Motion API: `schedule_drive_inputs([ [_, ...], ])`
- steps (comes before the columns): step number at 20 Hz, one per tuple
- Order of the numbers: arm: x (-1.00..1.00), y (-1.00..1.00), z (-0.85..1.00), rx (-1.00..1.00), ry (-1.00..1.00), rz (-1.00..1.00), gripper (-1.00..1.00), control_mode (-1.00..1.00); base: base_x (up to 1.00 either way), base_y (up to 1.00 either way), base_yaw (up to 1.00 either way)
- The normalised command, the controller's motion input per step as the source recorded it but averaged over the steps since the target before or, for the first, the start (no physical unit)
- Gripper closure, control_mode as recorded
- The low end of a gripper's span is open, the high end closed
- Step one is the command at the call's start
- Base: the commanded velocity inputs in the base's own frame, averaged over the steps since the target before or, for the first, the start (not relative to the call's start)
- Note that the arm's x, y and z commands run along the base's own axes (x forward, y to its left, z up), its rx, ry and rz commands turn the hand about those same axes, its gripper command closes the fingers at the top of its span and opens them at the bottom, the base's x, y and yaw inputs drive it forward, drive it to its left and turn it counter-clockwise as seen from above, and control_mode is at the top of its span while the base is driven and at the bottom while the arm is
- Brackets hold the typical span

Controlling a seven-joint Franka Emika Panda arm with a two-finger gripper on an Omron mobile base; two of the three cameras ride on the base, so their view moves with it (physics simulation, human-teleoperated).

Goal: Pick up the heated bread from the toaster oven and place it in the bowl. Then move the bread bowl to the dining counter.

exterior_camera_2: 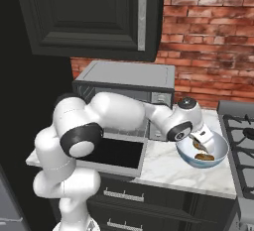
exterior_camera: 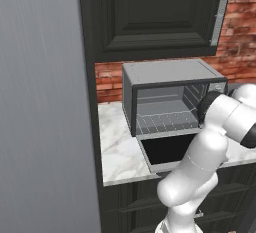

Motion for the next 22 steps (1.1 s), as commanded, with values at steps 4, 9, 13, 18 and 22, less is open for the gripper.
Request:
schedule_drive_inputs([
  [4, 0.00, 0.00, 0.24, 0.00, 0.00, 0.02, -1.00, -1.00, 0.00, 0.00, 0.00],
  [9, -0.11, 0.08, 0.30, 0.00, 0.00, 0.10, -1.00, -1.00, 0.00, 0.00, 0.00],
  [13, -0.64, 0.70, 0.11, -0.07, 0.03, 0.34, -1.00, -1.00, 0.00, 0.00, 0.00],
  [18, -0.39, 0.72, -0.03, -0.11, 0.04, 0.37, -1.00, -1.00, 0.00, 0.00, 0.00],
  [22, -0.05, 0.71, -0.10, -0.14, 0.06, 0.37, -1.00, -1.00, 0.00, 0.00, 0.00],
])
